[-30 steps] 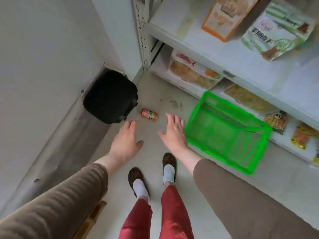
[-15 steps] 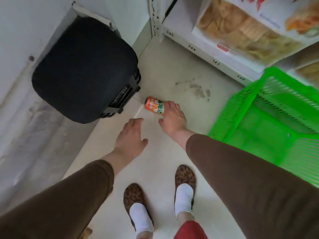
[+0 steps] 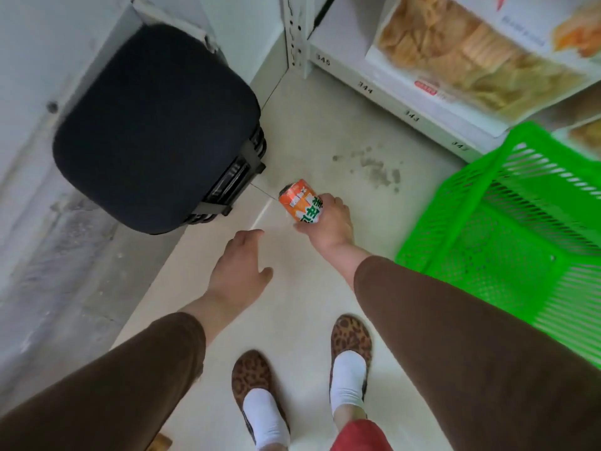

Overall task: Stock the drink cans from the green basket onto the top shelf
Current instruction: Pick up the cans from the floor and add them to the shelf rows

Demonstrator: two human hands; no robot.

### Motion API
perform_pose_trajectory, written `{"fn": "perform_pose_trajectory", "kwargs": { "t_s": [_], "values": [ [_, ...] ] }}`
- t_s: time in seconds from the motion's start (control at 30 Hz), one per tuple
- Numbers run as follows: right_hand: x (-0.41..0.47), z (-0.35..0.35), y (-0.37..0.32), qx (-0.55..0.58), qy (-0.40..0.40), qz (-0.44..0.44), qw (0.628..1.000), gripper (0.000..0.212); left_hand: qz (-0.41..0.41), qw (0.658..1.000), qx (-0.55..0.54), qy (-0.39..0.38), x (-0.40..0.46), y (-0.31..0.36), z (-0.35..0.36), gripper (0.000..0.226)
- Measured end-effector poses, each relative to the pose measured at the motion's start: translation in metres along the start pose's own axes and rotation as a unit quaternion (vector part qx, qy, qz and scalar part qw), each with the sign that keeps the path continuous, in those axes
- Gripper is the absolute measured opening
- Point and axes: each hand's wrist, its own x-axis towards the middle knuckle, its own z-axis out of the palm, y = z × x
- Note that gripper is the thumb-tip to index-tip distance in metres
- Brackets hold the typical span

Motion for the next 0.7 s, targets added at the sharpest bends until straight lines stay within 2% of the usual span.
{"fn": "perform_pose_trajectory", "kwargs": {
  "t_s": [0.17,0.23,0.37,0.5,0.7],
  "values": [
    [-0.102,-0.111,-0.045,0.169,0.082,-0.006,0.982,0.059,0.036,0.999,-0.014,0.022,-0.068,0.08,-0.077,0.067],
    [-0.146,-0.168,-0.07,0.209,0.103,-0.023,0.972,0.059,0.077,0.996,-0.022,0.042,-0.1,0.121,-0.121,0.068],
    [-0.236,-0.286,-0.126,0.262,0.159,-0.056,0.95,0.056,0.157,0.983,-0.017,0.091,-0.169,0.208,-0.22,0.07],
    [-0.332,-0.4,-0.181,0.333,0.224,-0.106,0.91,0.054,0.237,0.961,-0.03,0.136,-0.24,0.29,-0.316,0.072],
    [-0.457,-0.523,-0.224,0.372,0.324,-0.153,0.857,0.054,0.332,0.923,-0.074,0.18,-0.342,0.385,-0.404,0.065]
  ]
}}
